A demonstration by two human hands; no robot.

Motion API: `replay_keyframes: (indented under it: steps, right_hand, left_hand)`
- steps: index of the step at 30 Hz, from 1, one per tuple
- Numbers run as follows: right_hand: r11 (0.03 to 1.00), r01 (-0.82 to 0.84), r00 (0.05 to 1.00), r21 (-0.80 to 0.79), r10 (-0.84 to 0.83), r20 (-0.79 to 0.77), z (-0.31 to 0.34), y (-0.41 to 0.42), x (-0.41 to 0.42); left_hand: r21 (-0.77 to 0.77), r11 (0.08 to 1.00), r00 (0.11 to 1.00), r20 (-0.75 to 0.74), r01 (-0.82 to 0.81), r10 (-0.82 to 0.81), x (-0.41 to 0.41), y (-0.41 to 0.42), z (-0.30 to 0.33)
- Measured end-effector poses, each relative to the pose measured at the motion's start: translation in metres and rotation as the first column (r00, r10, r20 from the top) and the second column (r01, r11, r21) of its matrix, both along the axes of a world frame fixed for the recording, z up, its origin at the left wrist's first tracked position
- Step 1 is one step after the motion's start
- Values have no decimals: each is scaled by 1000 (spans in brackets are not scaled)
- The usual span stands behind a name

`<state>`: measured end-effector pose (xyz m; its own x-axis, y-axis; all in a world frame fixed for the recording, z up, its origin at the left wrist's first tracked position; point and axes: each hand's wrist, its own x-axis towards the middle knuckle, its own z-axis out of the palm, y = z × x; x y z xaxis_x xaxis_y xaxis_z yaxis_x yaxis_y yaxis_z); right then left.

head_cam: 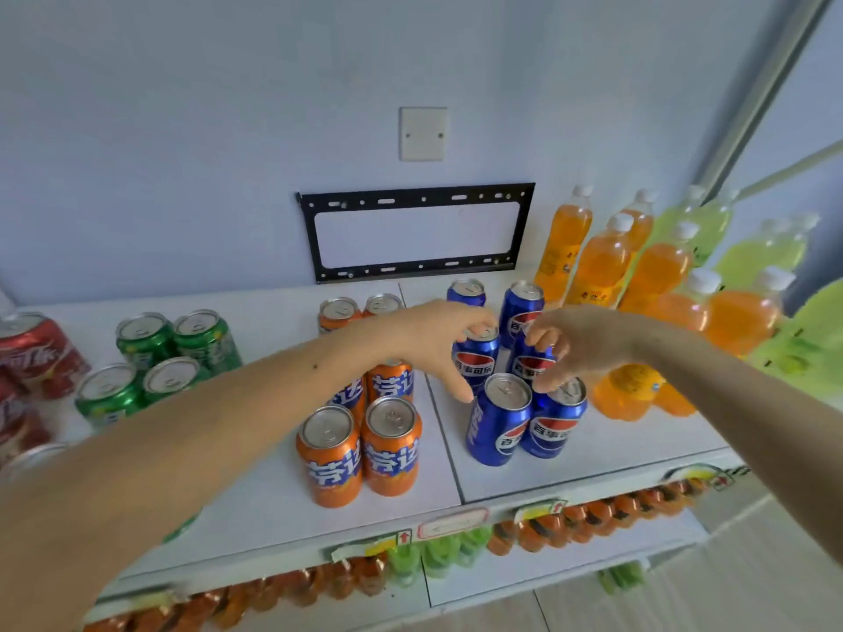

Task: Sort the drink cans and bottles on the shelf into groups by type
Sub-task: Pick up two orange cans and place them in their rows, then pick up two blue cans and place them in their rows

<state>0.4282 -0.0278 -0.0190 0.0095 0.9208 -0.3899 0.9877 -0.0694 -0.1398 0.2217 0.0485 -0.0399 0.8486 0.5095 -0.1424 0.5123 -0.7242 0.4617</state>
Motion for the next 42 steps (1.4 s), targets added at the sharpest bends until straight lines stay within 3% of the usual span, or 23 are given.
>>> replay_keyframes:
  steps: [4, 7, 14, 27, 38, 42]
  right_hand:
    - [998, -36, 991, -56, 43, 124, -26, -21, 11]
    - [995, -99, 977, 1, 97, 191, -52, -24, 17]
    - [985, -148, 989, 88, 147, 25, -74, -24, 31]
    - [949, -300, 948, 98, 308, -79, -73, -22, 41]
    - [949, -305, 947, 75, 310, -81, -70, -24, 43]
    - [971, -229, 963, 73, 237, -132, -37, -15, 63]
  left_hand:
    - [55, 996, 994, -86, -64, 68, 25, -26, -45]
    - [38, 977, 977, -10, -210, 211, 37, -42, -78]
    - [-71, 860, 829, 236, -506, 507, 56, -75, -97]
    - [-133, 855, 850, 111, -501, 515, 58, -85, -86]
    - [-100, 888, 892, 17, -448, 452, 57, -80, -74]
    - [-181, 868, 879, 36, -462, 475, 43, -64, -43]
